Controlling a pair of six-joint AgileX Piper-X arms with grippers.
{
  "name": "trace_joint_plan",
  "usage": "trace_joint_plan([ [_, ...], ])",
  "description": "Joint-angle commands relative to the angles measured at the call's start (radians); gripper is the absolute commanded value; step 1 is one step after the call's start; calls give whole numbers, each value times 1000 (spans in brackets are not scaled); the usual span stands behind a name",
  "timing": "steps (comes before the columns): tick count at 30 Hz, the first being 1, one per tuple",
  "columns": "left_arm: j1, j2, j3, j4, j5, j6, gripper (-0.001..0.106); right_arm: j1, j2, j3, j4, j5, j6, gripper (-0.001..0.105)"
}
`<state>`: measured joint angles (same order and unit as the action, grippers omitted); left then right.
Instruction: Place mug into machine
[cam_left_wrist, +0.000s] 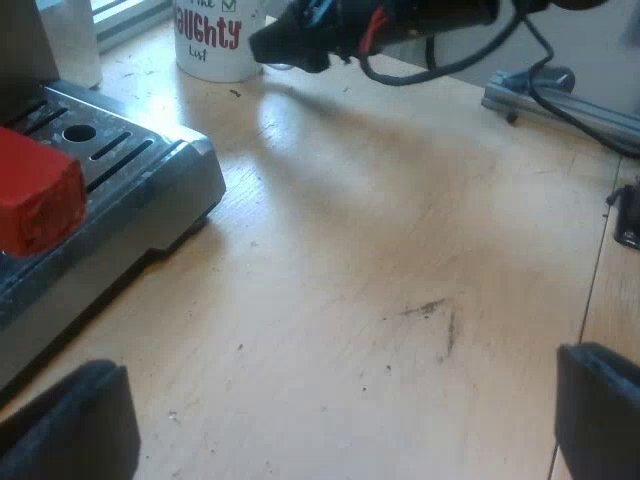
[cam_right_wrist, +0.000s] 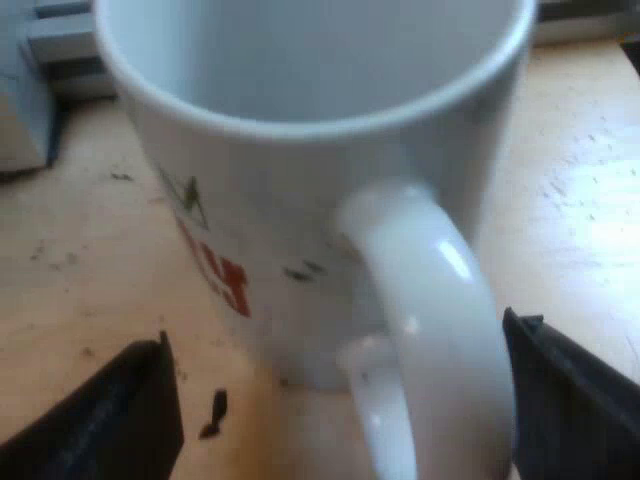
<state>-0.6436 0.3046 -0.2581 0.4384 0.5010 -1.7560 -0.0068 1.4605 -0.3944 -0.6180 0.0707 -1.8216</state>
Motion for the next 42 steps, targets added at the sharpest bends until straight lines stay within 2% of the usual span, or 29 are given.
trace_joint_plan([
  [1,-5,-3,-7,-10,-4,-15,87,-3,37,-41,-15,-16,-18,68],
  [9,-5,-3,-7,-10,-4,-15,87,-3,93,-88,0,-50,-16,68],
  [11,-5,-3,-7,-10,-4,-15,87,-3,93,-88,6,-50,-16,62],
  [13,-5,-3,-7,-10,-4,-15,87,-3,93,-88,12,-50,-16,47],
  [14,-5,-3,-7,-10,-7,-15,87,-3,93,-88,15,-50,-16,44],
  [16,-5,-3,-7,-10,-24,-15,87,-3,93,-88,16,-48,-16,21],
  [17,-5,-3,-7,-10,-30,-15,87,-3,93,-88,16,-48,-16,20],
  [18,-5,-3,-7,-10,-45,-15,87,-3,93,-88,16,-48,-16,10],
  [19,-5,-3,-7,-12,-57,-15,87,-3,93,-88,16,-48,-16,9],
  [20,-5,-3,-7,-12,-61,-15,87,-3,88,-88,20,-48,-16,0],
  [21,-5,-3,-7,-14,-65,-15,87,-3,83,-88,31,-48,-16,0],
  [22,-5,-3,-7,-25,-108,-15,87,-3,66,-88,55,-50,-16,0],
  [26,-5,-3,-7,-23,-126,-15,87,-3,6,-88,133,-50,-25,0],
  [31,-5,-3,16,-19,-253,-15,87,0,-139,-88,302,-54,-72,0],
  [34,-5,-3,59,-78,-265,-15,87,0,-231,-88,415,-57,-108,0],
  [37,-5,-3,84,-136,-265,-15,87,0,-354,-88,534,-57,-117,0],
  [42,-5,-3,86,-154,-271,-12,87,0,-572,-88,693,-59,-149,0],
])
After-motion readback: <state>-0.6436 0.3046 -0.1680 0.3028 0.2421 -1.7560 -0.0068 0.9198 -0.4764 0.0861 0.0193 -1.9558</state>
